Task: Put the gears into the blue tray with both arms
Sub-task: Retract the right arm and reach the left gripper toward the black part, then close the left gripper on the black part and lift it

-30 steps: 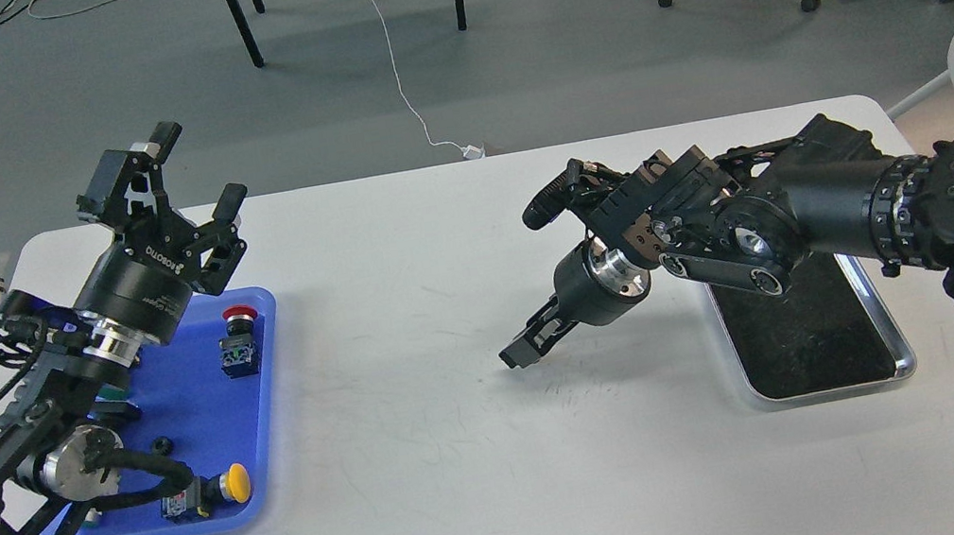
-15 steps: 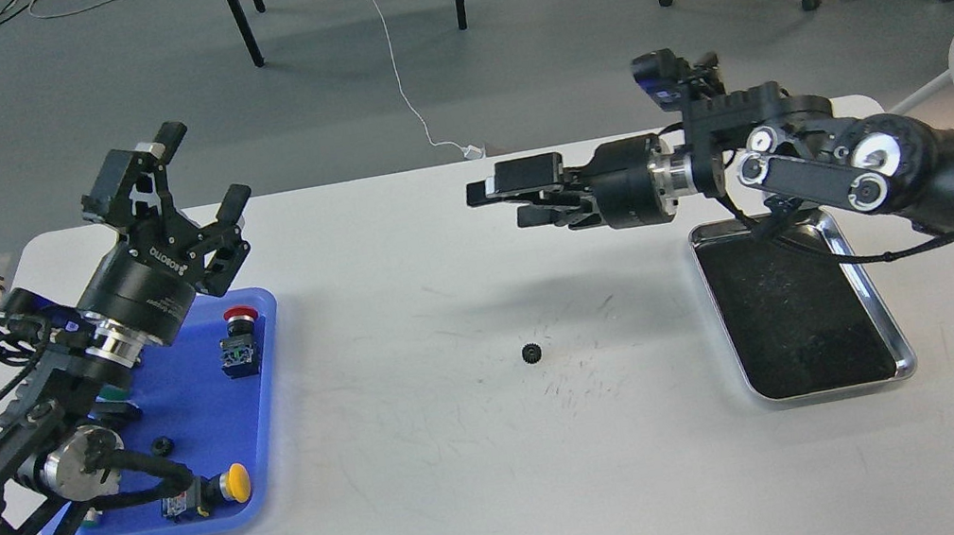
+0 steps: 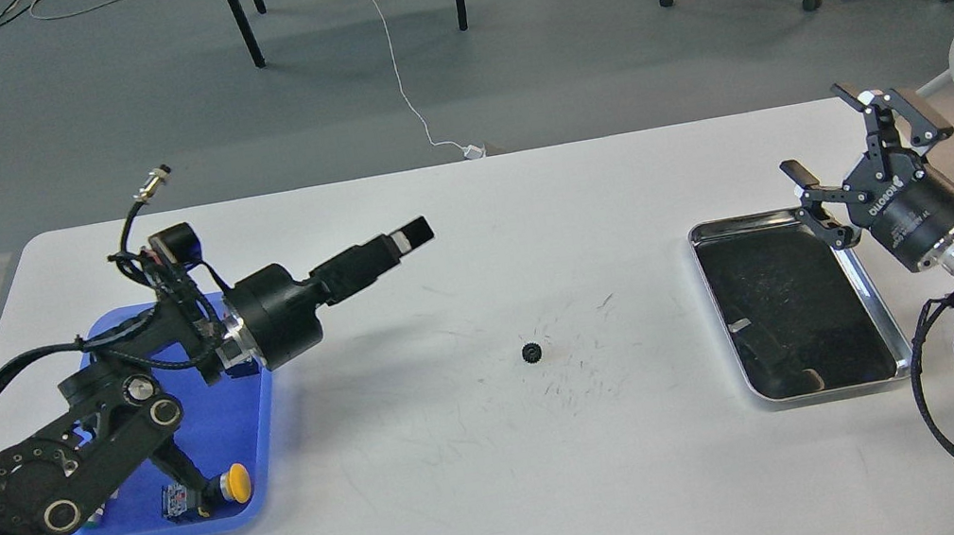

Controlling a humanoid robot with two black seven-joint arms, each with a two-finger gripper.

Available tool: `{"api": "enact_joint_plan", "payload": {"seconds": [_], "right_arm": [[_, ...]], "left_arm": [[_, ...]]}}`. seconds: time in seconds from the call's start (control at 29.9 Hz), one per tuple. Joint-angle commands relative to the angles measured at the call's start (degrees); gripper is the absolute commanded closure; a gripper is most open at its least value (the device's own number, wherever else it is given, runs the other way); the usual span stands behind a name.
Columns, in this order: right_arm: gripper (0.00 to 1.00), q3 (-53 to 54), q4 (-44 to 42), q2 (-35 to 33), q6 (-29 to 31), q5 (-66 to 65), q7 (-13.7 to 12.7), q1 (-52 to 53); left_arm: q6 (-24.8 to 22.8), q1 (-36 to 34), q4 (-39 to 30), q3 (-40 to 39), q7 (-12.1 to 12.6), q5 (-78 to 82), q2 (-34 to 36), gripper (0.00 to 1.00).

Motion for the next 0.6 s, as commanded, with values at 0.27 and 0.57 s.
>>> {"api": "enact_joint_plan", "payload": {"seconds": [0.27, 0.57], "right_arm": [[0.03, 5.7, 3.7, 0.3, 0.0, 0.5, 0.0, -8.8], [0.03, 5.6, 3.7, 0.2, 0.0, 0.4, 0.0, -8.6]], "left_arm": [[0.3, -21.1, 15.5, 26.4, 0.0, 38.4, -14.7, 0.06], [4.2, -24.2, 29.6, 34.4, 0.0, 38.4, -26.1, 0.17]]}}
